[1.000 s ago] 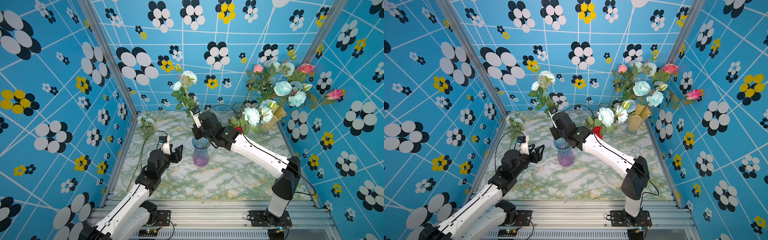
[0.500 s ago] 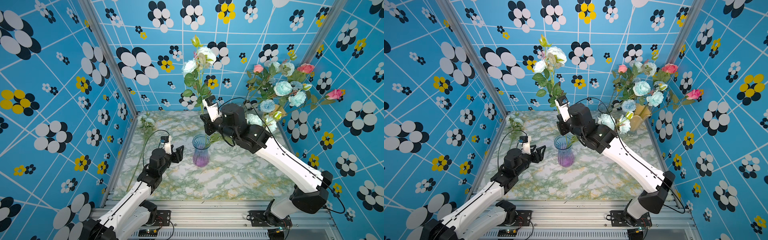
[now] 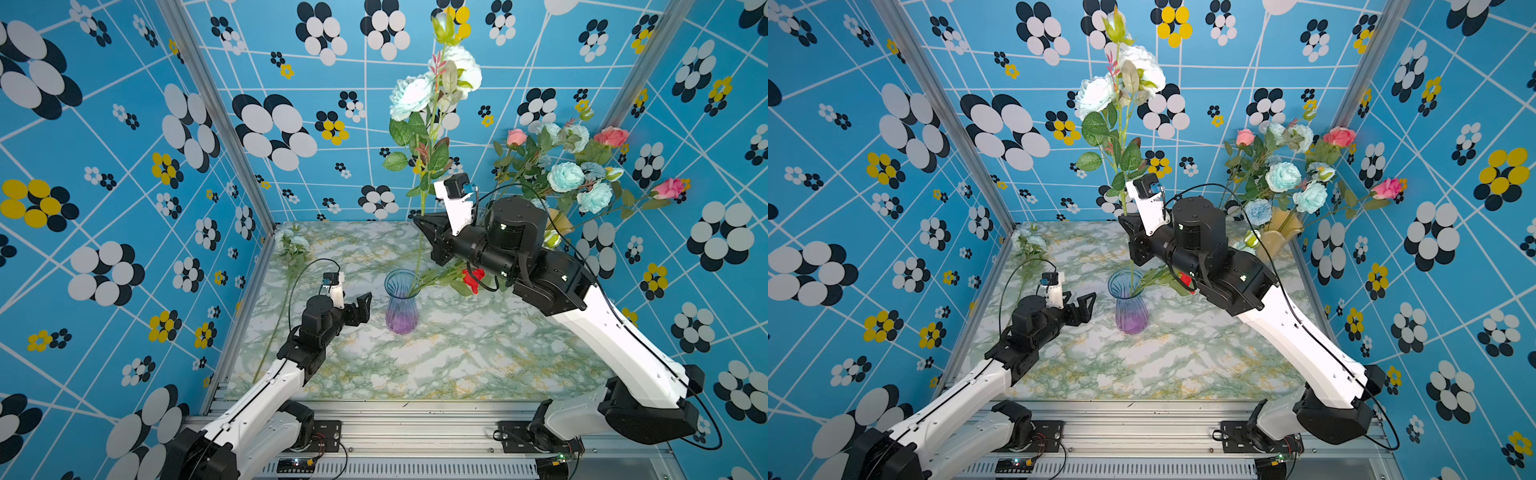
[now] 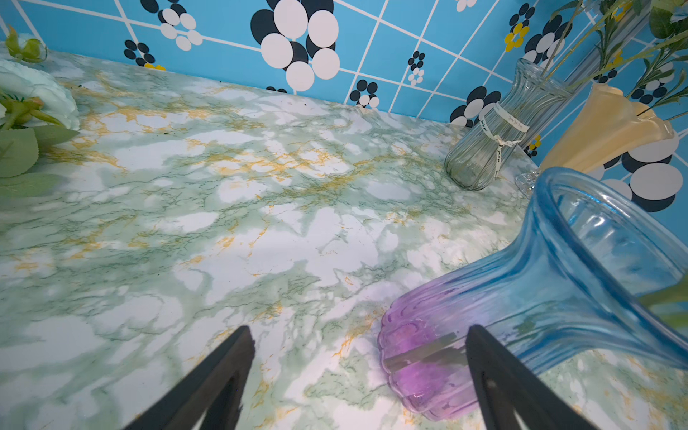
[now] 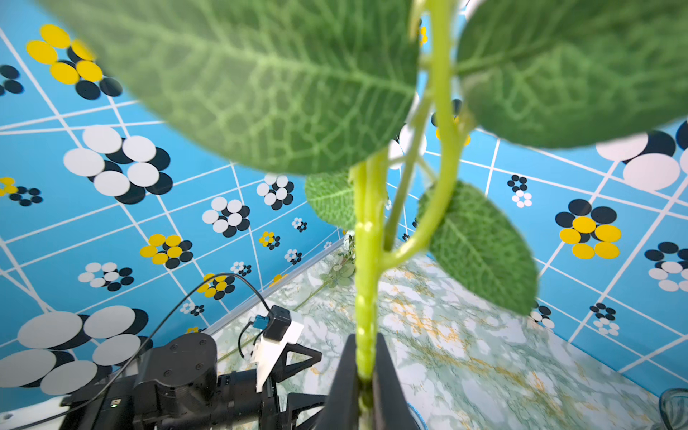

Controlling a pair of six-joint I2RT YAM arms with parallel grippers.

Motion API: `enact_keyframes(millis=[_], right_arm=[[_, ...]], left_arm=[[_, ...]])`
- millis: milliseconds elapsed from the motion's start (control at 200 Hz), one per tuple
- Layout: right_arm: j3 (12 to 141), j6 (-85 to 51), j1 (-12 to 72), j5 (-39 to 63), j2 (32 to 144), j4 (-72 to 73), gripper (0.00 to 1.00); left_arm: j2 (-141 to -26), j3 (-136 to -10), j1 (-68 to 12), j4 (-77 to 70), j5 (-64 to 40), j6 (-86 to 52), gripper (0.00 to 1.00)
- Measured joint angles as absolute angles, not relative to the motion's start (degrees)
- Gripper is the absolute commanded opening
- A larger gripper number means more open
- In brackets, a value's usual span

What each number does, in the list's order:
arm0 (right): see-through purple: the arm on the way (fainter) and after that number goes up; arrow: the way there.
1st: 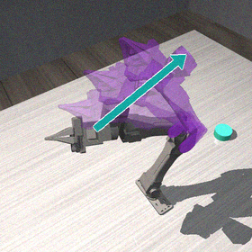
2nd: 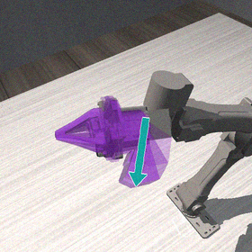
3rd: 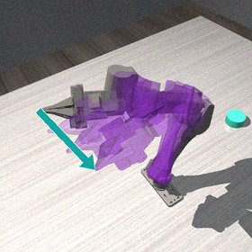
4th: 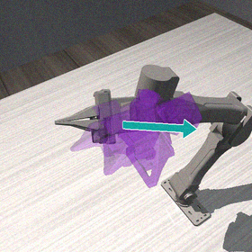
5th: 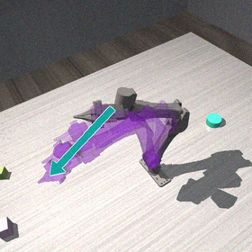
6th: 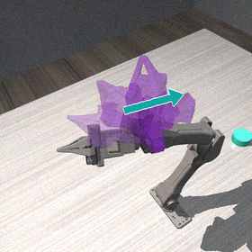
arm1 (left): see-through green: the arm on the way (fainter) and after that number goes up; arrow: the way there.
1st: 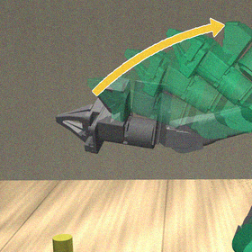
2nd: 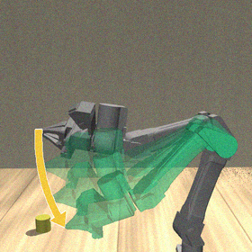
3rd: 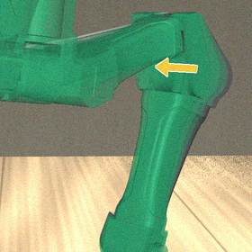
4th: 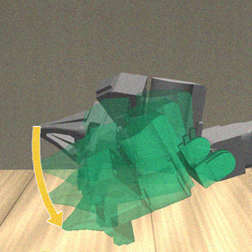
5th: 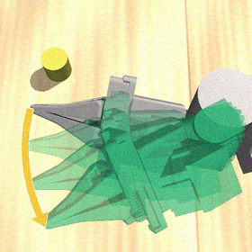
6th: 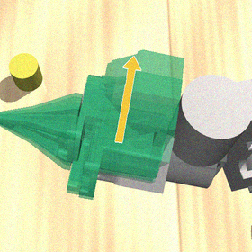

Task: Pick out blue flowers from the vase
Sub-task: Pick up the flower from the vase.

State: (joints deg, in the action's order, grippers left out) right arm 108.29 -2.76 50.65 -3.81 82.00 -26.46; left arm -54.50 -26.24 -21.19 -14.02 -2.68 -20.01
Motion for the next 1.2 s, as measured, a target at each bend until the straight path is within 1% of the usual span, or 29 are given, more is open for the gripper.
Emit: enact_keyframes(millis=[185,340,530,655,769,829,934,1079,1204], right_arm=[[109.7,-2.8,50.7,-2.1,79.9,-26.5,0.0],[110.0,-3.3,50.7,-0.4,78.7,-26.6,0.0],[109.9,-5.0,50.8,3.5,78.8,-27.3,0.0],[104.9,-6.6,50.9,5.7,78.1,-25.9,0.0],[97.4,-8.6,50.9,7.0,77.9,-23.6,0.0],[94.4,-9.5,50.9,7.4,78.5,-22.9,0.0],[92.0,-10.6,50.9,8.1,80.6,-22.8,0.0],[91.7,-11.0,50.9,8.3,82.7,-21.6,0.0],[91.8,-11.2,50.5,9.3,84.2,-20.3,0.0]], left_arm=[[-55.5,-26.2,-20.7,-14.5,-3.1,-20.4,0.93],[-55.9,-26.2,-20.6,-14.9,-3.3,-20.6,1.0],[-55.8,-26.2,-20.5,-14.8,-3.3,-21.0,1.0],[-54.1,-26.2,-19.8,-14.1,-4.0,-21.5,1.0],[-48.9,-26.3,-18.6,-12.7,-5.6,-22.1,0.98],[-45.5,-26.3,-17.2,-11.6,-7.6,-22.9,0.96],[-42.0,-28.6,-14.0,-8.3,-13.2,-24.9,0.95],[-41.8,-34.4,-11.3,-4.4,-23.0,-27.6,0.93],[-42.6,-39.1,-10.9,-2.1,-31.4,-29.4,0.88]])
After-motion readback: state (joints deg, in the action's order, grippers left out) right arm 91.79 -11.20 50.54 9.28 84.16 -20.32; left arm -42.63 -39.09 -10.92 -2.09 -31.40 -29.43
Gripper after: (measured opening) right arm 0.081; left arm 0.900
